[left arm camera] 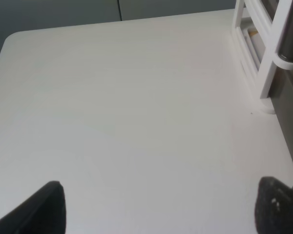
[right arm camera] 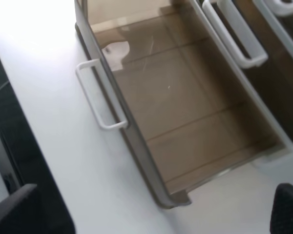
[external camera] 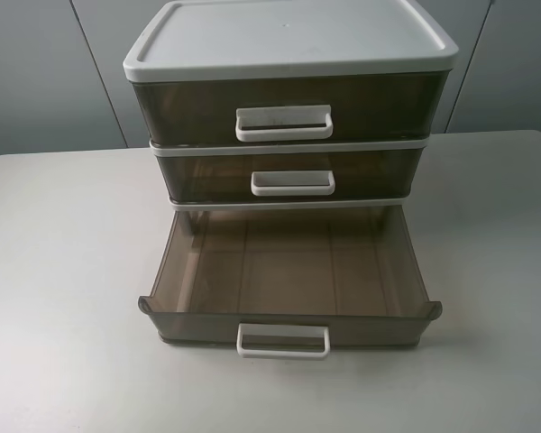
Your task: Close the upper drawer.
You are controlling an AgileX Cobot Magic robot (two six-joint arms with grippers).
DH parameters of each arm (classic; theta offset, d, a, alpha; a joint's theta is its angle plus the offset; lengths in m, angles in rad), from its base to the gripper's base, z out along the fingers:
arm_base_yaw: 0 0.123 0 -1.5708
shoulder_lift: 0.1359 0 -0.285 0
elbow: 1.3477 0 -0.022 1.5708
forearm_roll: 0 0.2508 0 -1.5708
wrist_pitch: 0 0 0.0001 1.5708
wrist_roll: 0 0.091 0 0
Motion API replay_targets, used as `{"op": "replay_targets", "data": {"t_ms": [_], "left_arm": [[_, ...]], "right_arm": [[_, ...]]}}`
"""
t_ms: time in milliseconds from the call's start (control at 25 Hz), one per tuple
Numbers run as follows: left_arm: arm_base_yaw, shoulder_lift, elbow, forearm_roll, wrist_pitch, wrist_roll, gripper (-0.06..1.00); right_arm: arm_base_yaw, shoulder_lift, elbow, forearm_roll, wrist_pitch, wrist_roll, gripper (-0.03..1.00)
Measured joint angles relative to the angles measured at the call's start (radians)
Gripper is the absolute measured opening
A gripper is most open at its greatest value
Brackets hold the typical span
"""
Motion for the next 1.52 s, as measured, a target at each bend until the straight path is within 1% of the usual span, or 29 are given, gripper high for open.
{"op": "replay_targets", "data": {"t_ms": [160,360,440,560,640,720,920,1000,1120,1240,1480,1520], "left_arm": [[0.000,0.000,0.000,0.000,0.000,0.000,0.74],[0.000,0.000,0.000,0.000,0.000,0.000,0.74],[0.000,0.000,0.000,0.000,0.000,0.000,0.74],[0.000,0.000,0.000,0.000,0.000,0.000,0.74],[0.000,0.000,0.000,0.000,0.000,0.000,0.74],[0.000,0.000,0.000,0.000,0.000,0.000,0.74],[0.000,0.000,0.000,0.000,0.000,0.000,0.74],[0.000,0.000,0.000,0.000,0.000,0.000,0.74],[0.000,0.000,0.000,0.000,0.000,0.000,0.74],[0.000,0.000,0.000,0.000,0.000,0.000,0.74],[0.000,0.000,0.000,0.000,0.000,0.000,0.74],[0.000,0.000,0.000,0.000,0.000,0.000,0.74]], "right_arm": [[0.000,-0.174,0.095,0.034,0.017,0.066,0.70],[0.002,-0.386,0.250,0.067,0.026,0.107,0.70],[0.002,-0.463,0.284,0.067,0.026,0.127,0.70],[0.002,-0.544,0.298,0.060,-0.013,0.159,0.70],[0.002,-0.577,0.316,0.053,-0.056,0.169,0.70],[0.002,-0.582,0.325,0.043,-0.071,0.185,0.70],[0.002,-0.586,0.325,-0.009,-0.082,0.257,0.70],[-0.007,-0.586,0.325,-0.013,-0.082,0.269,0.70],[-0.081,-0.584,0.325,-0.015,-0.082,0.275,0.70],[-0.218,-0.563,0.325,-0.015,-0.082,0.275,0.70],[-0.582,-0.558,0.325,-0.022,-0.082,0.275,0.70],[-0.632,-0.567,0.325,-0.022,-0.082,0.275,0.70]]}}
